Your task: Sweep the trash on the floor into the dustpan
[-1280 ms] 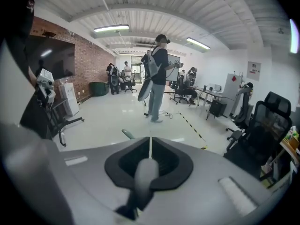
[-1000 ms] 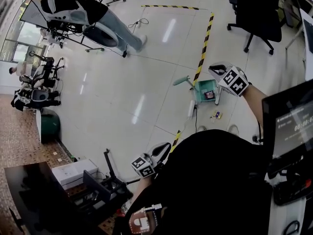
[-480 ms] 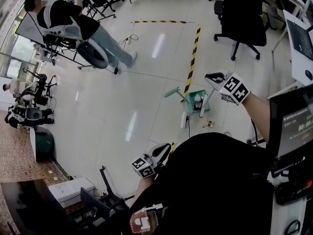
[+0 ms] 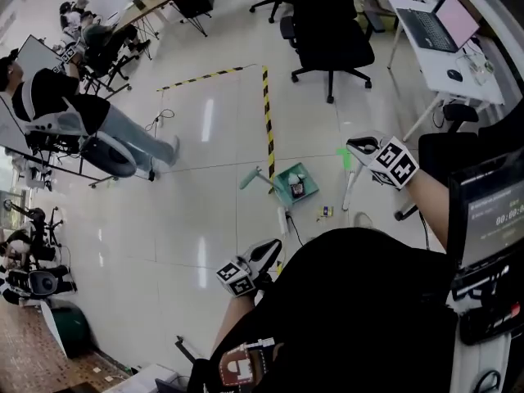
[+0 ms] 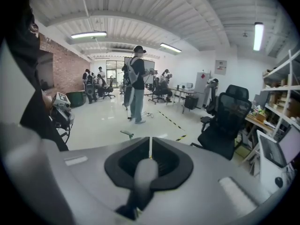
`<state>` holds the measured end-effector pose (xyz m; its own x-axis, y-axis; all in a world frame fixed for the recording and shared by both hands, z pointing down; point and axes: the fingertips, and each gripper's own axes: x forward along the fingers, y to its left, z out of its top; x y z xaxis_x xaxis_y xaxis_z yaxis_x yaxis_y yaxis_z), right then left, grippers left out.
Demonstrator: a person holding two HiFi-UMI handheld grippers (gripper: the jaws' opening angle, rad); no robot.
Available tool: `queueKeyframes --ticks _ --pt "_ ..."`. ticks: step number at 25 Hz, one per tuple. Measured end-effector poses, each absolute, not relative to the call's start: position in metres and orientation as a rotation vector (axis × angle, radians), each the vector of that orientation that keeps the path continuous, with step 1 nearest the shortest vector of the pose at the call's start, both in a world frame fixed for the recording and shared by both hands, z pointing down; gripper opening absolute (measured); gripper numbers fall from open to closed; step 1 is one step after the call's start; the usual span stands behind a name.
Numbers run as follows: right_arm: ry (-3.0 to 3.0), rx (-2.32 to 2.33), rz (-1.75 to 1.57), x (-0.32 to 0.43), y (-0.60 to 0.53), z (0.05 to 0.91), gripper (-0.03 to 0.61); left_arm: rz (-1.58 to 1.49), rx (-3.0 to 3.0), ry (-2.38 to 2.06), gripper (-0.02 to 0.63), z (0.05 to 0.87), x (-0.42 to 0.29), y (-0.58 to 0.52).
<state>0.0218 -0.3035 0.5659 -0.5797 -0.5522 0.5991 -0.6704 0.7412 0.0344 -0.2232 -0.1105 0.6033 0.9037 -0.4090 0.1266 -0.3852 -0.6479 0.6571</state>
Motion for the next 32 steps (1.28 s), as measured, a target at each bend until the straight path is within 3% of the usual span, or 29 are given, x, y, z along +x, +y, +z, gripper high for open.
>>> queueKeyframes --ticks 7,21,26,32 --pt "-2.298 1.039 0.278 0.092 -0.209 0.561 0.014 0.001 2.434 -0.462 0.0 0.585 -0.173 -0.084" --pt "-2.453 0.946 0.349 0.201 0.005 0.55 0.014 -0.031 2.394 -0.518 0.0 0.556 -0.029 0.13" --pt "-2.403 0.945 0.392 0.205 0.042 0.554 0.011 -0.076 2.447 -0.568 0.0 0.54 -0.045 0.157" --pt "-2.351 0.97 0.351 0.15 0.079 0.54 0.002 -0.14 2.468 -0.564 0.0 0.521 -0.119 0.177"
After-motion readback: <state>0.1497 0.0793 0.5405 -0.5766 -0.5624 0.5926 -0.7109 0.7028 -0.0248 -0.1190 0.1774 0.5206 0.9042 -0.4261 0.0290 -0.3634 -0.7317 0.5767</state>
